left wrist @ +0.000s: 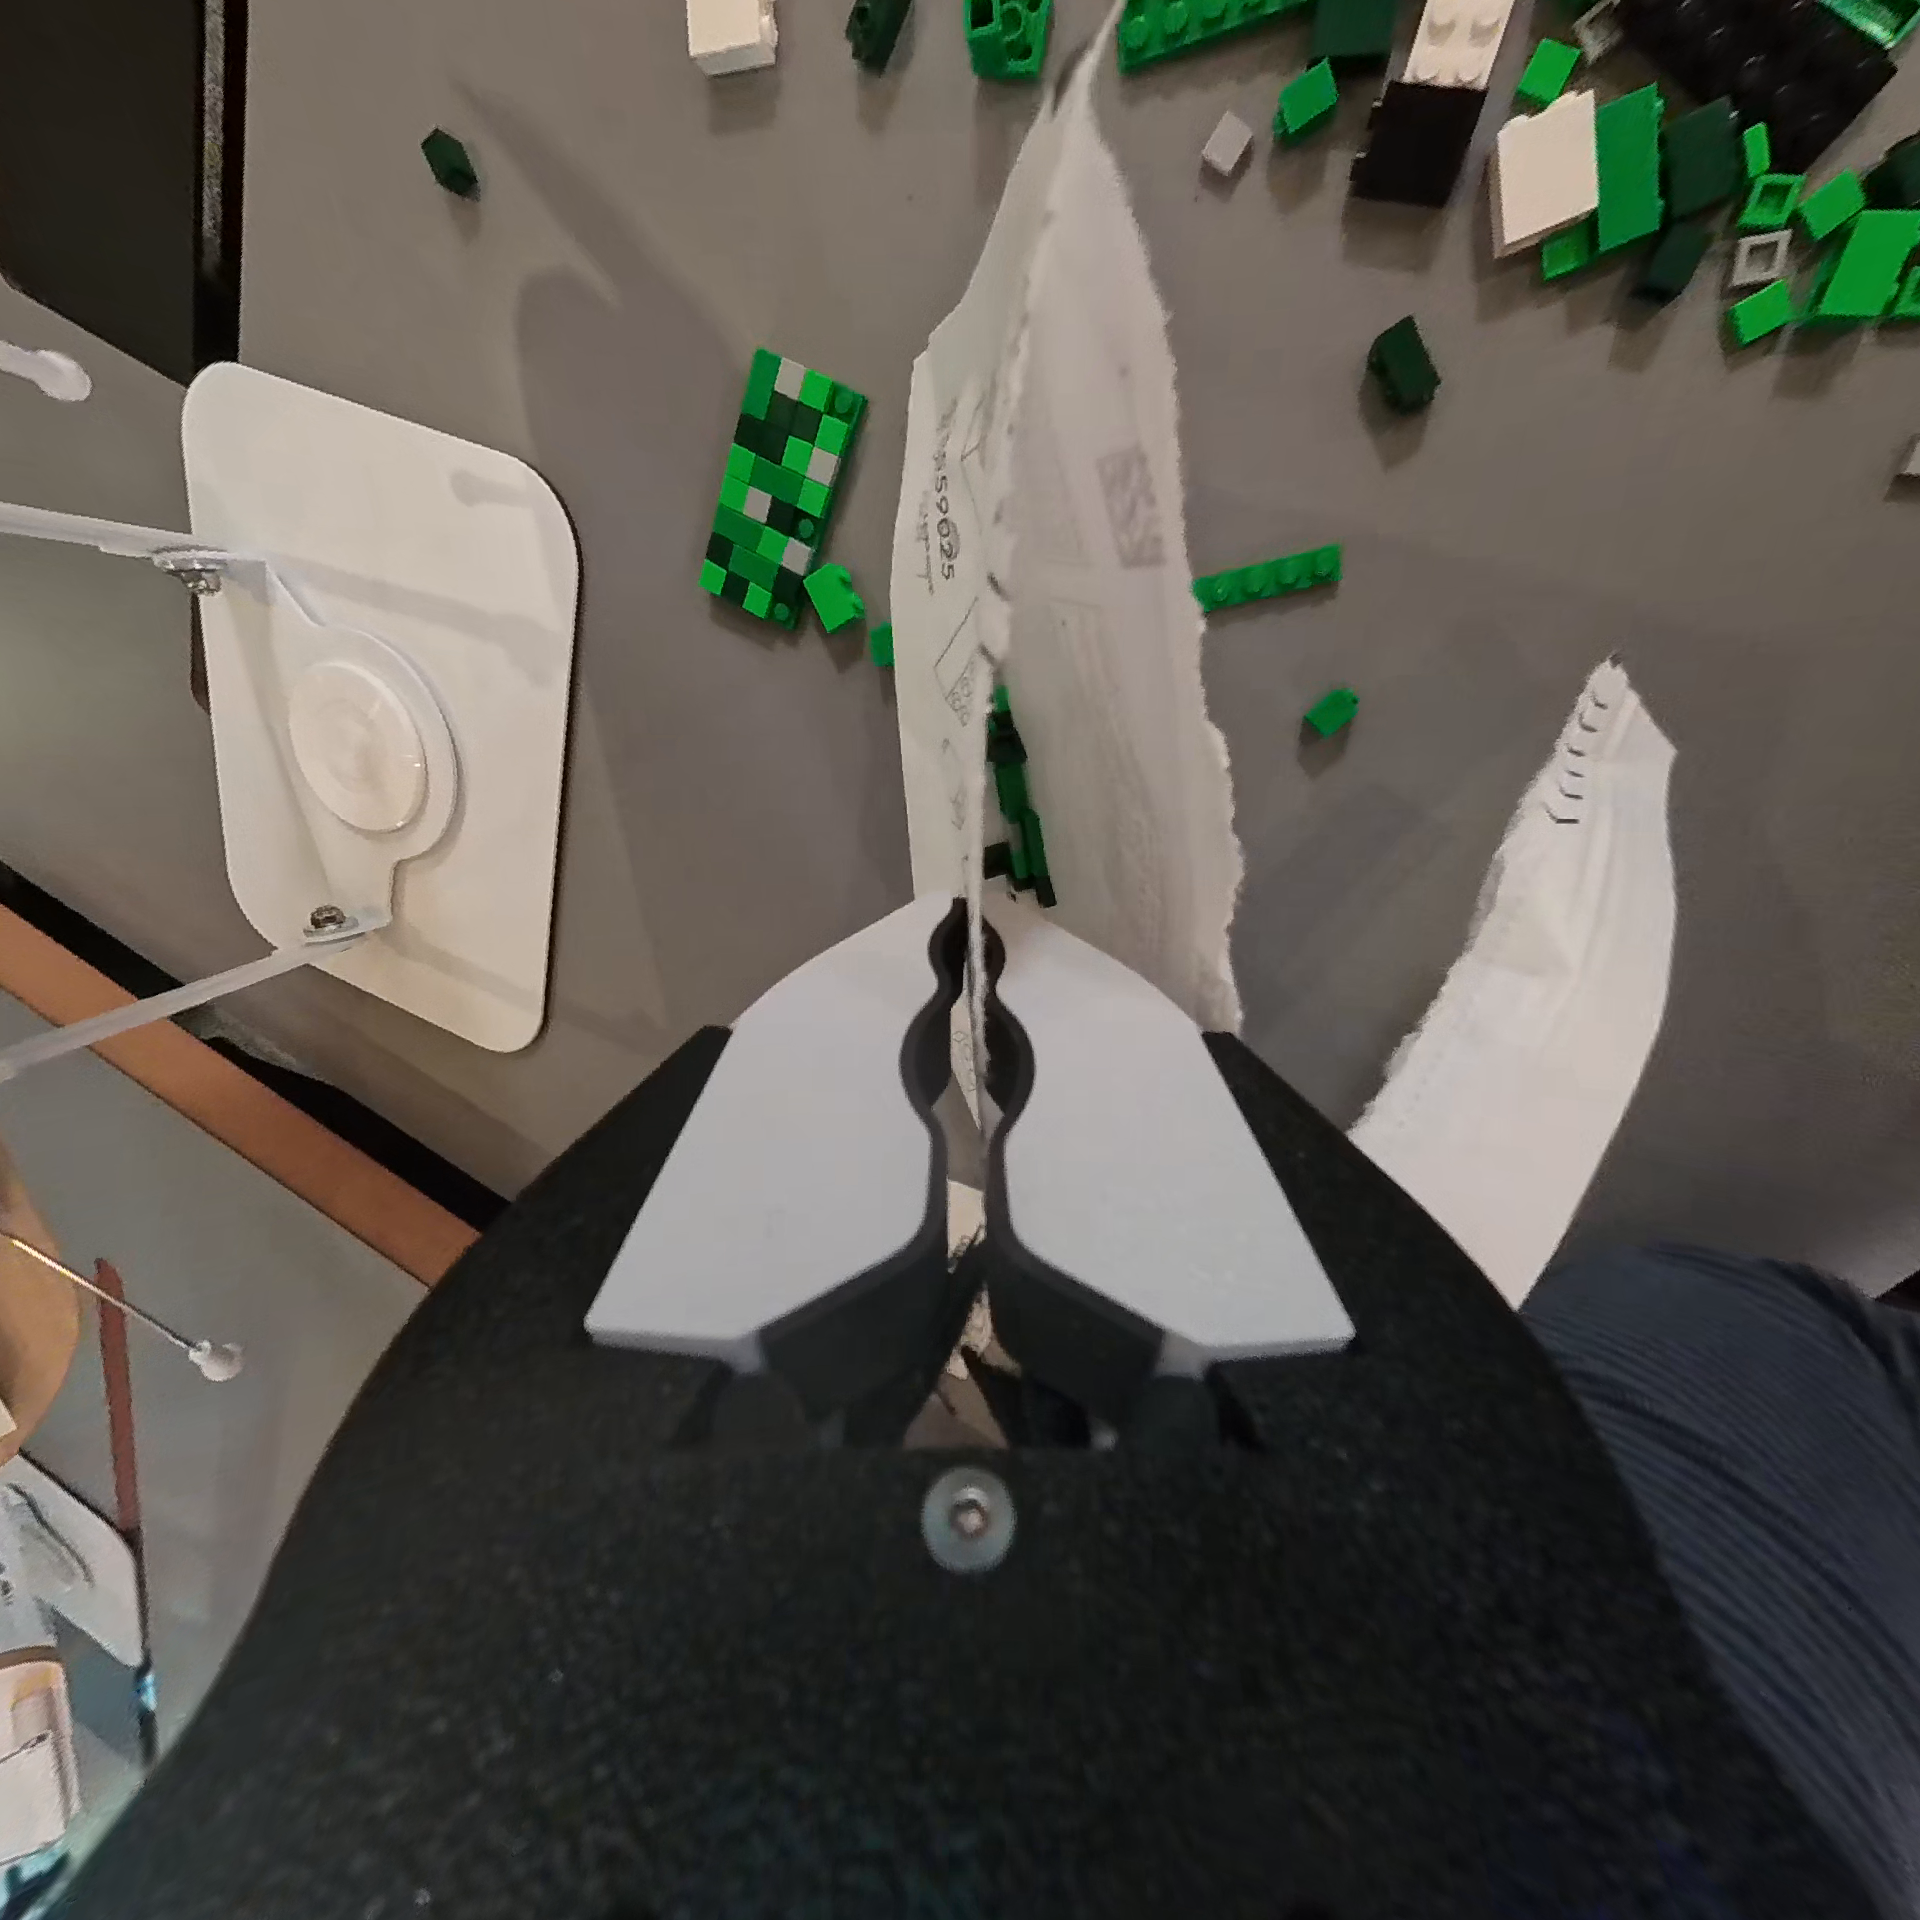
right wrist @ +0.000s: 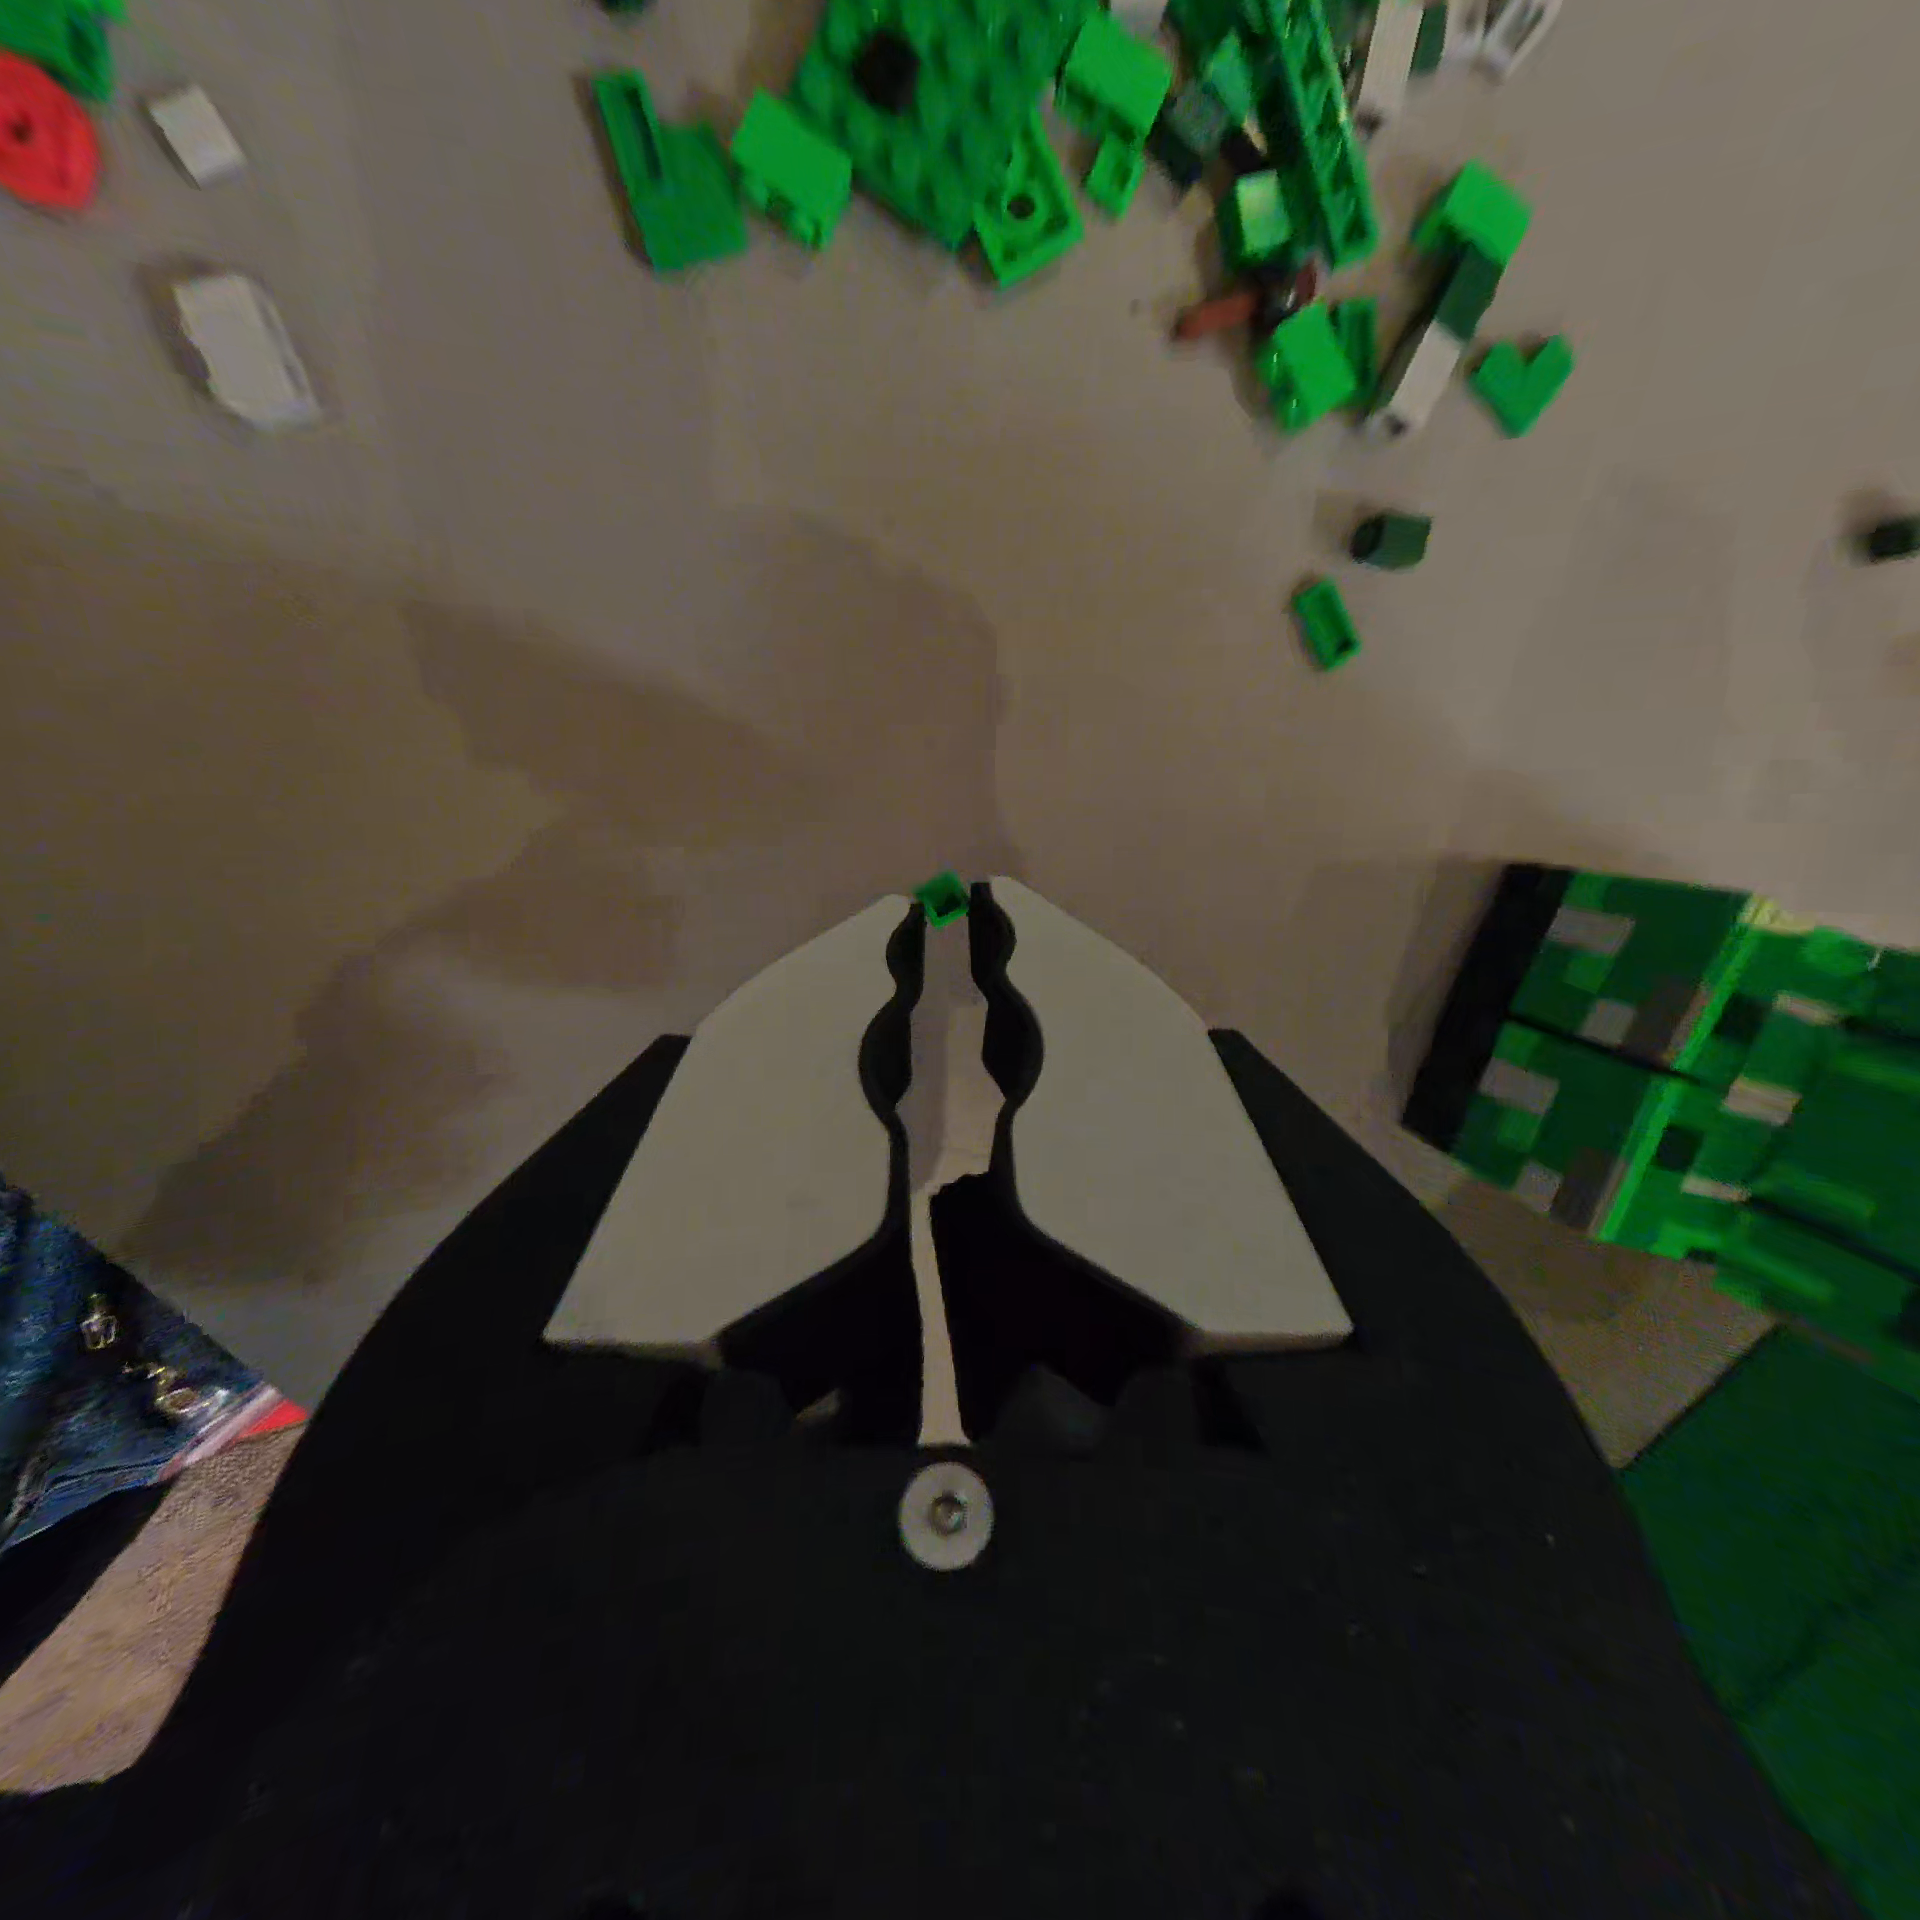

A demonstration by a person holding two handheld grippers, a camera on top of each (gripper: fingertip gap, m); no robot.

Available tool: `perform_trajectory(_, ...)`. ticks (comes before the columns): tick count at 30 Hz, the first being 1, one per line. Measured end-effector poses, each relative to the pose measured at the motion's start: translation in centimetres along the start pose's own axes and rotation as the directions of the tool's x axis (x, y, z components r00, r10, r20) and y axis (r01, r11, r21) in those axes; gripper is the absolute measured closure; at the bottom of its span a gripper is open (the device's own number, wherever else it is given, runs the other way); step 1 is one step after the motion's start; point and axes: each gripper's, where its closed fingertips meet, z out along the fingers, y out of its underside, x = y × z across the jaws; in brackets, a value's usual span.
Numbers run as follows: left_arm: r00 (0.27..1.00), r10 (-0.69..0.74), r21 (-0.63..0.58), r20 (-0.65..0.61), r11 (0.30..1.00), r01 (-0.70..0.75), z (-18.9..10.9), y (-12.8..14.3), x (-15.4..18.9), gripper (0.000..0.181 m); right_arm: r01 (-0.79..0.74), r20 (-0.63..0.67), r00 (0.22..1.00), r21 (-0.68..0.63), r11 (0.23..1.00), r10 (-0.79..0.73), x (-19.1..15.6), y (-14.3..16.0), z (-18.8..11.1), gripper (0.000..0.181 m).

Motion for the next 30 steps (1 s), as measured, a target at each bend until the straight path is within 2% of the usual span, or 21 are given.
perform_trajectory(6,0.999,0.038,0.008,-0.010,0.999,-0.038,0.0,-0.6,0.6,0.181,-0.038,-0.021,0.999,-0.041,0.998,0.037,-0.2,1.4,1.0,0.172)
perform_trajectory(15,0.996,0.080,0.039,-0.027,0.996,-0.079,-0.2,-1.3,1.3,0.181,-0.092,-0.001,0.996,-0.033,0.995,0.092,-0.7,1.1,0.5,0.131)
perform_trajectory(18,0.996,0.083,0.046,-0.033,0.996,-0.081,-0.3,-1.3,1.4,0.181,-0.124,-0.025,0.992,0.022,0.992,0.124,-0.4,0.2,-0.2,0.113)
perform_trajectory(21,0.995,0.088,0.051,-0.036,0.995,-0.086,-0.3,-1.4,1.5,0.181,-0.103,-0.082,0.990,0.139,0.985,0.115,0.1,-2.0,-1.5,0.105)
perform_trajectory(24,0.995,0.094,0.057,-0.038,0.994,-0.091,-0.3,-1.4,1.6,0.181,-0.061,-0.121,0.988,0.267,0.962,0.096,0.1,-5.0,-2.9,0.115)
perform_trajectory(26,0.995,0.094,0.056,-0.040,0.994,-0.092,-0.3,-1.4,1.6,0.181,-0.026,-0.126,0.989,0.334,0.942,0.072,-0.3,-6.8,-3.5,0.134)
perform_trajectory(30,0.995,0.087,0.057,-0.040,0.995,-0.085,-0.3,-1.3,1.5,0.181,-0.006,-0.119,0.991,0.419,0.908,0.061,-0.4,-9.2,-4.3,0.161)
